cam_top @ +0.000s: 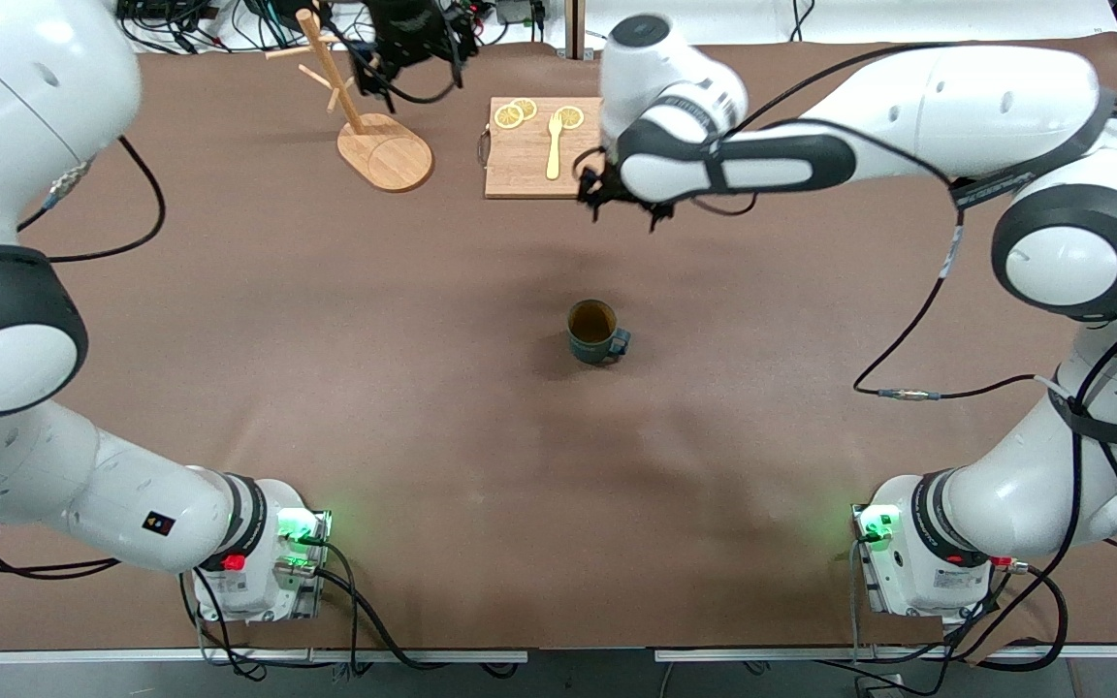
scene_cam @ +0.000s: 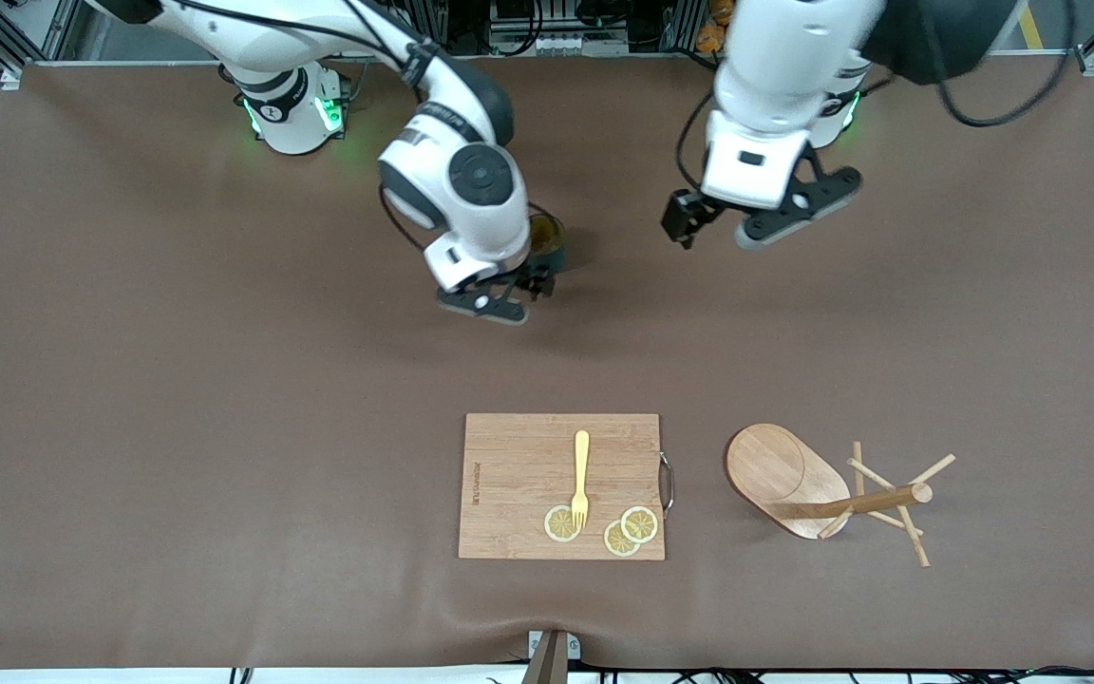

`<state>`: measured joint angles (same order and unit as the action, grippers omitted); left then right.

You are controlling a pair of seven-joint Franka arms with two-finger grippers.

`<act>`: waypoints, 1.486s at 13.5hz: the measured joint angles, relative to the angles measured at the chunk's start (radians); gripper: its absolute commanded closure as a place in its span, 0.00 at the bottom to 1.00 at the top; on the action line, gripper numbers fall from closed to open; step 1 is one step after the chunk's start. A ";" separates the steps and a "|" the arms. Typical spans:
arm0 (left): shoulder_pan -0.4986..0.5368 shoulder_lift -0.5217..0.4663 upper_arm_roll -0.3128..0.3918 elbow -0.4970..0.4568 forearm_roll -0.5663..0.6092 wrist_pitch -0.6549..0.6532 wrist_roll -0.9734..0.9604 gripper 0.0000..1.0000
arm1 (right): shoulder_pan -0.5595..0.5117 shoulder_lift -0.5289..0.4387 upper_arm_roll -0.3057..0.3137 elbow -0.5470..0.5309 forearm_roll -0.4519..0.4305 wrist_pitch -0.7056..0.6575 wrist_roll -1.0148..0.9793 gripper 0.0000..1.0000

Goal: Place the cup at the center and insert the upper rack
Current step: 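Set the mug down at the table middle and withdraw the right gripper, then lower the open left gripper over the teal mug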

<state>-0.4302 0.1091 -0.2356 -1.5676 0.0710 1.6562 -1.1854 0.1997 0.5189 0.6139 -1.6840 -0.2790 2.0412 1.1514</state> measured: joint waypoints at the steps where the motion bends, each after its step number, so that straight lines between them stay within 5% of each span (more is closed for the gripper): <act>1: -0.035 0.013 0.000 -0.001 0.014 0.009 -0.059 0.00 | -0.025 -0.012 -0.021 0.003 0.005 -0.002 -0.048 0.00; 7: -0.266 0.175 -0.001 0.053 0.151 0.060 -0.525 0.00 | -0.054 -0.120 -0.354 0.135 0.198 -0.122 -0.556 0.00; 11: -0.415 0.344 0.005 0.168 0.247 0.069 -0.820 0.00 | -0.052 -0.246 -0.518 0.156 0.294 -0.208 -0.766 0.00; 16: -0.568 0.557 0.013 0.279 0.342 0.130 -1.120 0.00 | -0.051 -0.382 -0.652 0.155 0.316 -0.398 -0.897 0.00; 20: -0.623 0.605 0.043 0.311 0.346 0.132 -1.287 0.00 | -0.050 -0.438 -0.719 0.134 0.316 -0.454 -1.015 0.00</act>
<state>-1.0528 0.7139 -0.1929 -1.2563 0.4174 1.7886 -2.4728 0.1501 0.0805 -0.1051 -1.5504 0.0375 1.5871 0.1360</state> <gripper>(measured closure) 0.000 0.000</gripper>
